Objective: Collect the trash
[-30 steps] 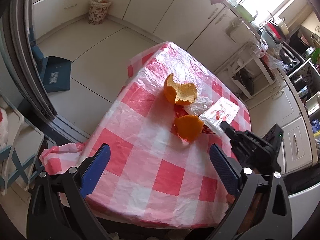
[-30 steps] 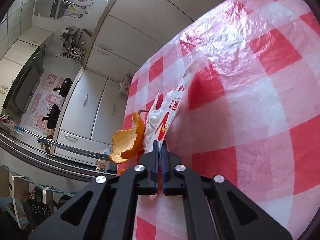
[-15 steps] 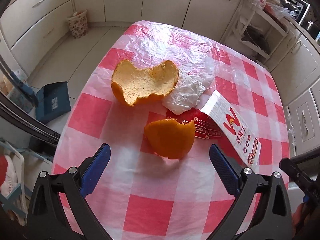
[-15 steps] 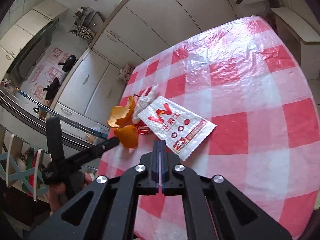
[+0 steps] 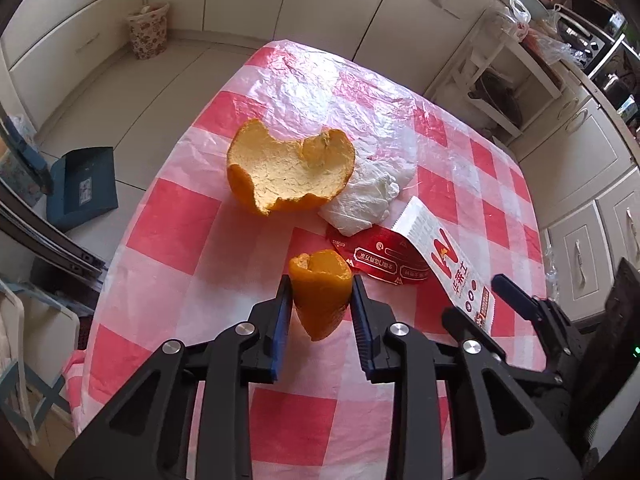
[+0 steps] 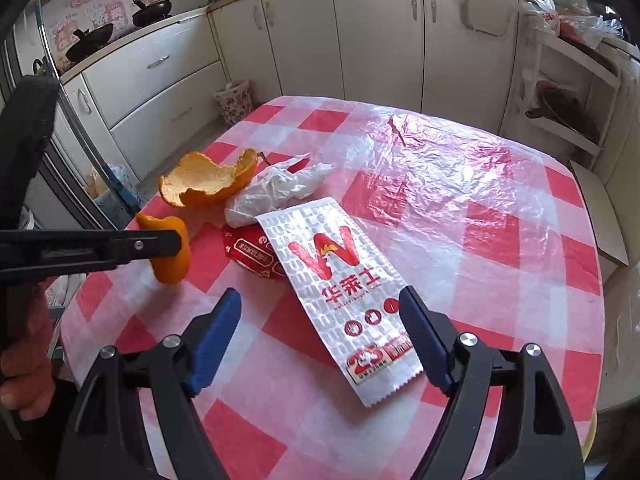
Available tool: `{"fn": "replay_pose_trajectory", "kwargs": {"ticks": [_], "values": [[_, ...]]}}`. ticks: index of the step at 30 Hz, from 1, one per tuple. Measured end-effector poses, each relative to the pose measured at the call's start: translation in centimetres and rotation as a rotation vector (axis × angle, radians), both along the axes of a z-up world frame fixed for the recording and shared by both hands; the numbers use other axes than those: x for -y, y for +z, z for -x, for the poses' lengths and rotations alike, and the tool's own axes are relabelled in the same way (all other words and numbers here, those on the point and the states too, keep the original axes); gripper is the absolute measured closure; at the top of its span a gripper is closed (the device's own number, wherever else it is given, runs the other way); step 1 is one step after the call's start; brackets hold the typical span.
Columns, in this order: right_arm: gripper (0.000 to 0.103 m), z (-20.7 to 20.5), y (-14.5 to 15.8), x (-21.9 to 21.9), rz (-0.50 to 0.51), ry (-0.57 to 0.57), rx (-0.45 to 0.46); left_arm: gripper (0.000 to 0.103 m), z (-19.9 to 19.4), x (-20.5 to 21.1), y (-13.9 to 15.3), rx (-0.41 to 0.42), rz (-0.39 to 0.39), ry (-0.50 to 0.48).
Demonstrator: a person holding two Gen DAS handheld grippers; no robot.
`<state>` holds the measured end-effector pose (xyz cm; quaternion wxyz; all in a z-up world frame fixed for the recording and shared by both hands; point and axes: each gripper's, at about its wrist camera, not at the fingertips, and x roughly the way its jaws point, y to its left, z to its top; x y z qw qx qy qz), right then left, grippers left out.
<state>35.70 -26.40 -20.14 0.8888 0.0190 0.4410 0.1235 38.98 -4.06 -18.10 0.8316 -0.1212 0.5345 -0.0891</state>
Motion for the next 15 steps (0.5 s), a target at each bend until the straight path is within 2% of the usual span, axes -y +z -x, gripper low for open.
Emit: {"fn": "replay_pose_trajectory", "kwargs": {"ticks": [5, 6, 7, 8, 9, 10, 11, 12, 15], "values": [[0.026, -2.6, -2.0, -0.9, -0.028, -0.029, -0.041, 0.076, -0.3, -2.3, 0.6, -0.010, 0.052, 0.009], [0.032, -2.6, -1.9, -1.1, -0.020, -0.037, -0.023, 0.076, -0.4, -2.6, 0.5, -0.017, 0.057, 0.010], [0.045, -2.8, -1.9, -1.3, -0.013, -0.038, -0.019, 0.076, -0.6, -2.8, 0.5, -0.023, 0.063, 0.011], [0.053, -3.0, -1.8, -1.2, -0.012, -0.042, -0.016, 0.076, -0.8, -2.9, 0.5, -0.025, 0.067, 0.009], [0.067, -3.2, -1.8, -1.1, -0.027, -0.044, -0.024, 0.076, -0.9, -2.9, 0.7, -0.023, 0.071, 0.006], [0.086, -3.4, -1.8, -0.9, -0.030, -0.048, -0.030, 0.076, -1.1, -2.8, 0.8, -0.018, 0.075, 0.002], [0.094, -3.5, -1.7, -0.7, -0.034, -0.053, -0.034, 0.076, -1.2, -2.7, 1.0, -0.012, 0.078, -0.003], [0.097, -3.5, -1.6, -0.3, -0.055, -0.059, -0.038, 0.076, -1.2, -2.5, 1.2, -0.008, 0.081, -0.009], [0.100, -3.2, -0.9, 1.1, -0.139, -0.074, -0.046, 0.076, -1.1, -1.6, 1.5, 0.002, 0.088, -0.037]]}}
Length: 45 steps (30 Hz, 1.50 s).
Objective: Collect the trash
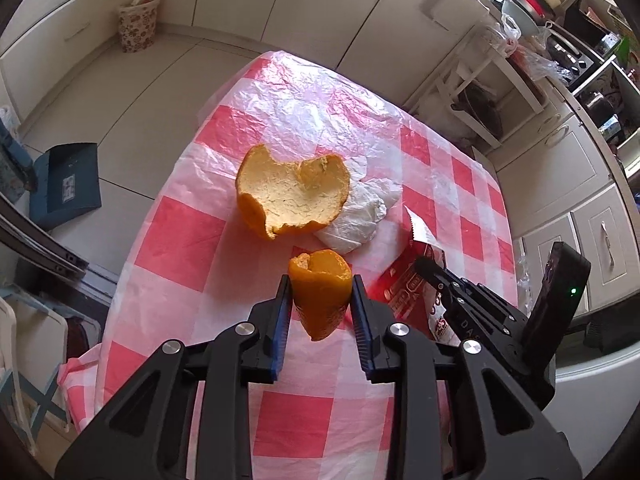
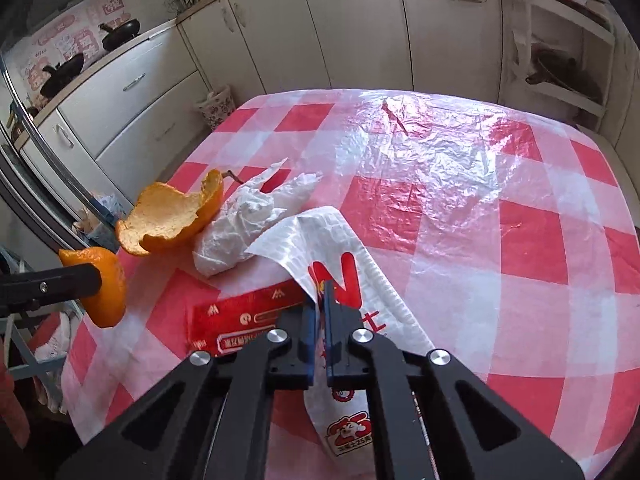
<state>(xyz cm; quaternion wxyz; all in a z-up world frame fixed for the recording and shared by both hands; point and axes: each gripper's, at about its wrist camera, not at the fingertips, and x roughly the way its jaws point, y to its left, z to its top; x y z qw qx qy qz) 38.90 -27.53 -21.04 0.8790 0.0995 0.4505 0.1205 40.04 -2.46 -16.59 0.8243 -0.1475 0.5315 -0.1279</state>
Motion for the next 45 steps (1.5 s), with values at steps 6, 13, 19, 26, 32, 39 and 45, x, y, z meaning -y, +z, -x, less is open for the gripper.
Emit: {"fn": "replay_pose_trajectory", "kwargs": {"ticks": [6, 13, 19, 26, 32, 39, 45], "values": [[0.100, 3.0, 3.6, 3.4, -0.148, -0.024, 0.055, 0.076, 1.3, 2.1, 1.2, 0.065, 0.005, -0.084], [0.100, 8.7, 6.9, 11.6, -0.288, -0.157, 0.123, 0.076, 4.3, 6.1, 2.9, 0.166, 0.039, -0.238], [0.100, 15.6, 8.0, 20.3, -0.292, -0.330, 0.183, 0.076, 7.8, 11.9, 3.7, 0.212, 0.059, -0.398], [0.049, 17.7, 3.4, 21.8, -0.275, -0.350, 0.015, 0.076, 9.1, 15.0, 3.4, 0.210, 0.059, -0.394], [0.025, 13.2, 4.1, 11.8, -0.156, -0.076, 0.078, 0.076, 8.0, 11.5, 3.8, 0.213, 0.110, -0.282], [0.015, 8.6, 1.6, 3.2, 0.019, 0.078, 0.047, 0.076, 7.1, 7.9, 4.8, 0.222, 0.150, -0.236], [0.011, 7.5, -0.9, -0.1, 0.176, 0.164, -0.005, 0.076, 7.3, 5.6, 5.9, 0.240, 0.193, -0.232]]}}
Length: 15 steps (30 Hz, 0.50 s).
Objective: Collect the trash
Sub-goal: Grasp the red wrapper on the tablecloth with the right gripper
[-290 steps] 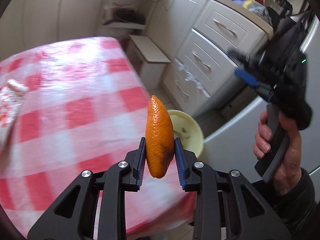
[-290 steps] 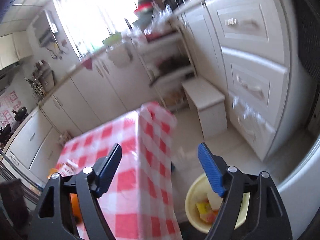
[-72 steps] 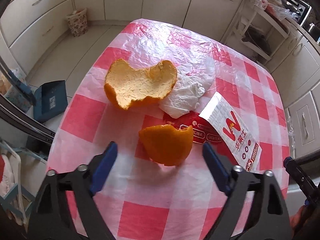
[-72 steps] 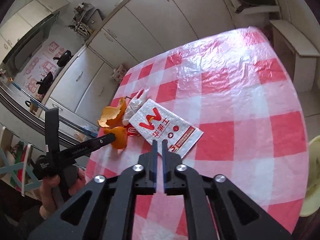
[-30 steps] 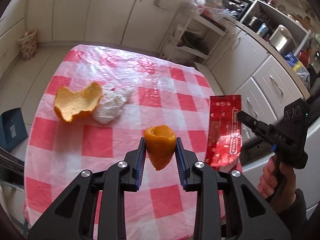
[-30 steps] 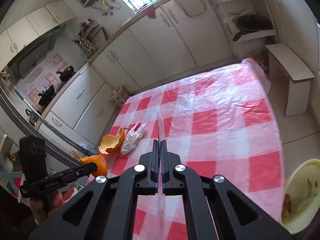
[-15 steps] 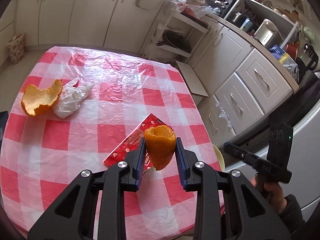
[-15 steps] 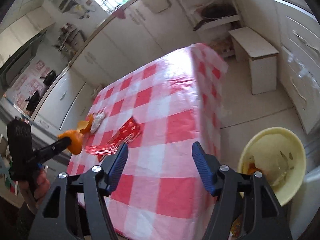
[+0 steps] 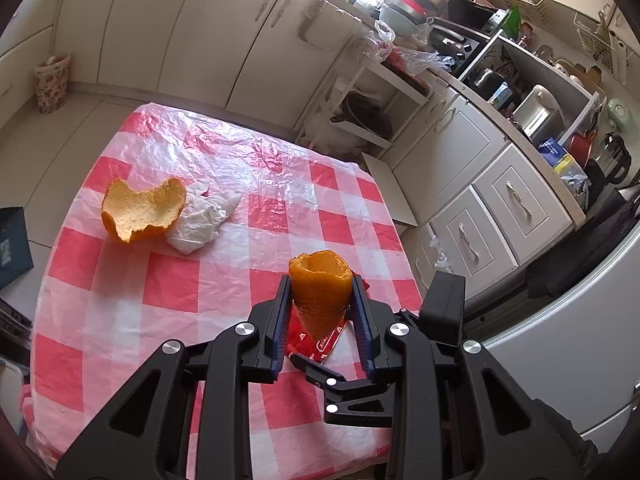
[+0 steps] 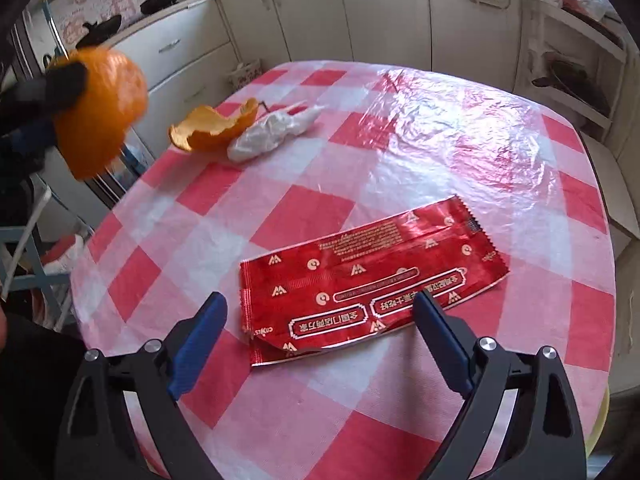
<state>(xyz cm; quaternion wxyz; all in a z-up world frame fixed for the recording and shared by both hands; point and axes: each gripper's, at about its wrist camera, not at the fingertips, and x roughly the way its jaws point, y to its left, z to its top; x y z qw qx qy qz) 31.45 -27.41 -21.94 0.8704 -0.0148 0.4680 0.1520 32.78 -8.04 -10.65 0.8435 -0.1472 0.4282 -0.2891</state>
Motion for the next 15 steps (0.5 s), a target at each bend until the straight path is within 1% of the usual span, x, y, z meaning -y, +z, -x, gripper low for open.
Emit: {"fn": "replay_pose_trajectory", "kwargs": {"ticks": [2, 3, 5, 6, 7, 9, 10, 12, 15], "values": [[0.011, -0.3, 0.0, 0.1, 0.015, -0.008, 0.001, 0.076, 0.1, -0.5, 0.2, 0.000, 0.013, 0.000], [0.014, -0.3, -0.1, 0.4, 0.019, -0.020, 0.004, 0.076, 0.2, -0.7, 0.4, 0.000, 0.019, -0.002], [0.028, -0.6, -0.1, 0.6, 0.035, -0.043, 0.012, 0.076, 0.2, -0.9, 0.6, 0.002, 0.022, -0.005], [0.045, -0.7, 0.0, 0.8, 0.060, -0.064, 0.026, 0.076, 0.2, -1.0, 0.6, 0.004, 0.020, -0.004], [0.066, -0.7, 0.2, 1.1, 0.071, -0.074, 0.035, 0.076, 0.2, -1.1, 0.6, 0.003, 0.019, -0.003], [0.093, -0.9, 0.3, 2.0, 0.067, -0.091, 0.039, 0.076, 0.1, -1.3, 0.6, -0.002, 0.023, 0.001], [0.099, -0.9, 0.3, 2.3, 0.062, -0.096, 0.038, 0.076, 0.1, -1.3, 0.6, -0.003, 0.024, 0.004], [0.102, -0.9, 0.4, 2.6, 0.045, -0.100, 0.030, 0.076, 0.1, -1.3, 0.6, -0.004, 0.021, 0.008], [0.102, -0.5, 1.1, 3.7, -0.022, -0.117, 0.023, 0.076, 0.0, -1.1, 0.4, -0.006, 0.012, 0.008]]}}
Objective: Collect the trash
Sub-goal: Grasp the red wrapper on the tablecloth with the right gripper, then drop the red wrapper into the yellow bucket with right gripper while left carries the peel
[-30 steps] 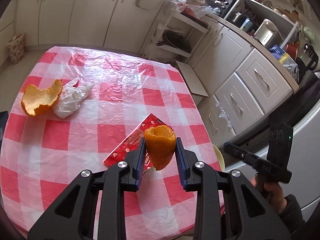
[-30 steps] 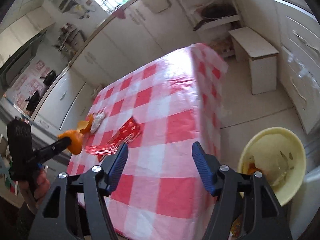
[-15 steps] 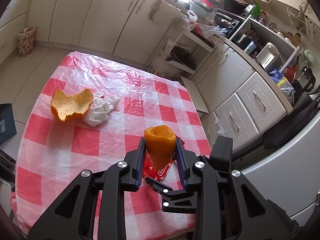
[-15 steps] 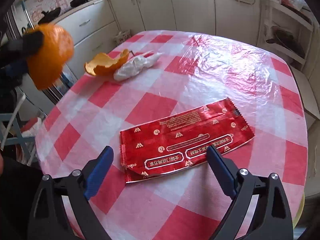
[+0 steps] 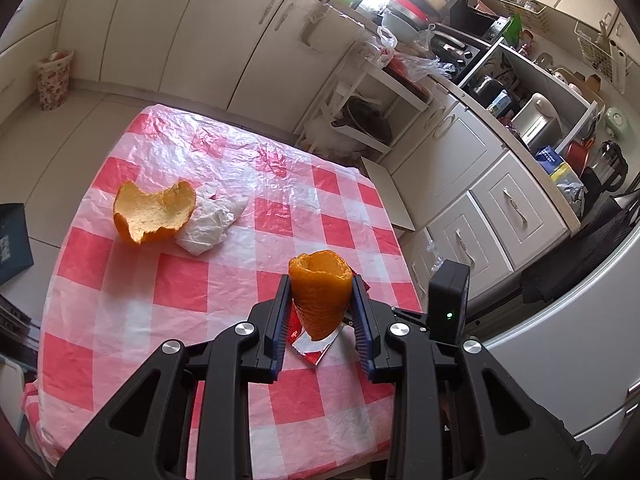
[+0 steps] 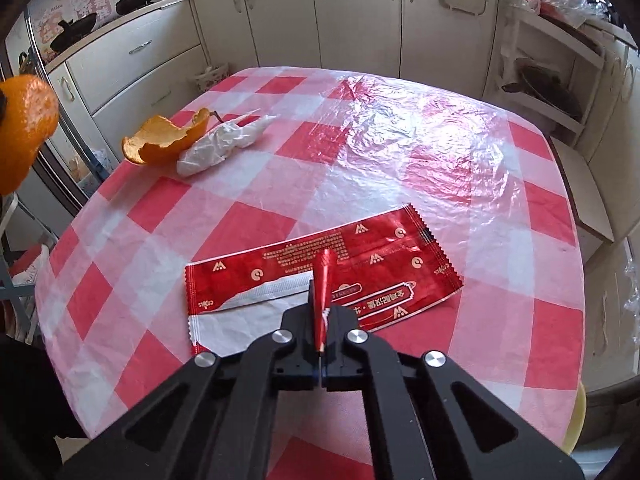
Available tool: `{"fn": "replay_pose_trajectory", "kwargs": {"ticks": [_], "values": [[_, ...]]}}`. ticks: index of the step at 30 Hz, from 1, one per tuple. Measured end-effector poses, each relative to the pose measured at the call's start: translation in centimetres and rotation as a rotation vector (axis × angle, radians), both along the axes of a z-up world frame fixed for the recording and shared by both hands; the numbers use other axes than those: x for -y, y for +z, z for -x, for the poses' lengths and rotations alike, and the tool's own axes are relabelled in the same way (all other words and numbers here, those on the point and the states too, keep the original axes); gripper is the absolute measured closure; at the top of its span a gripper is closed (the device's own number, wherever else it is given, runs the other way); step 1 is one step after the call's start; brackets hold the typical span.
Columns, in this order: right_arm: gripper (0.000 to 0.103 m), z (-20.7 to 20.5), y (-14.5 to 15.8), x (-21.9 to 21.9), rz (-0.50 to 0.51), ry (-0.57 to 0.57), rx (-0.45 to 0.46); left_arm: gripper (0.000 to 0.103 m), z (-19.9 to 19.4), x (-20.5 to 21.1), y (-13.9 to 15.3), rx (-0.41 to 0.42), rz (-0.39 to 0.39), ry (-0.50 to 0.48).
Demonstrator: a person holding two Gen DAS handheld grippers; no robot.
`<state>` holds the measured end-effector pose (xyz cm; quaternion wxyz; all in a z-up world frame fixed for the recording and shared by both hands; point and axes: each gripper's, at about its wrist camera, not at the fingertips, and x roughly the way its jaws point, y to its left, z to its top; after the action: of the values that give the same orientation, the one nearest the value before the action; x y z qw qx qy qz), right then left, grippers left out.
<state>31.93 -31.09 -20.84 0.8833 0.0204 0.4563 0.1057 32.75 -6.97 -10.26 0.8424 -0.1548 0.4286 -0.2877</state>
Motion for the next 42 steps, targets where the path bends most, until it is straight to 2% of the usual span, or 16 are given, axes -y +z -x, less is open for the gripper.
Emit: {"fn": "replay_pose_trajectory", "kwargs": {"ticks": [6, 11, 15, 22, 24, 30, 33, 38, 40, 41, 42], "values": [[0.102, 2.5, 4.3, 4.9, -0.118, -0.102, 0.103, 0.076, -0.1, 1.2, -0.6, -0.009, -0.027, -0.015], [0.102, 6.0, 7.6, 10.9, -0.151, -0.224, 0.187, 0.076, 0.1, 3.2, -1.1, -0.009, -0.054, -0.050], [0.102, 9.1, 8.8, 16.1, -0.147, -0.339, 0.218, 0.076, 0.5, 5.1, -1.6, -0.007, -0.067, -0.084], [0.102, 14.5, 8.8, 24.0, -0.122, -0.547, 0.236, 0.076, 1.1, 9.4, -2.6, -0.015, -0.075, -0.158], [0.102, 15.1, 7.8, 25.6, -0.102, -0.596, 0.207, 0.076, 1.4, 10.8, -3.0, -0.023, -0.074, -0.183], [0.103, 13.9, 2.7, 28.2, 0.013, -0.674, 0.035, 0.076, 2.3, 13.9, -3.8, -0.035, -0.072, -0.244], [0.102, 12.7, -0.4, 28.7, 0.056, -0.665, -0.062, 0.076, 2.9, 14.8, -3.9, -0.040, -0.074, -0.262], [0.102, 10.6, -6.2, 28.9, 0.083, -0.622, -0.281, 0.076, 4.4, 17.0, -4.0, -0.047, -0.081, -0.310], [0.062, 10.4, -6.8, 29.1, 0.062, -0.633, -0.327, 0.076, 5.1, 18.4, -3.8, -0.048, -0.084, -0.336], [0.036, 10.6, -6.2, 29.1, 0.069, -0.647, -0.302, 0.076, 5.5, 19.1, -3.8, -0.048, -0.088, -0.349], [0.034, 10.7, -4.9, 28.9, 0.069, -0.650, -0.253, 0.076, 5.9, 20.1, -3.8, -0.051, -0.091, -0.365]]}}
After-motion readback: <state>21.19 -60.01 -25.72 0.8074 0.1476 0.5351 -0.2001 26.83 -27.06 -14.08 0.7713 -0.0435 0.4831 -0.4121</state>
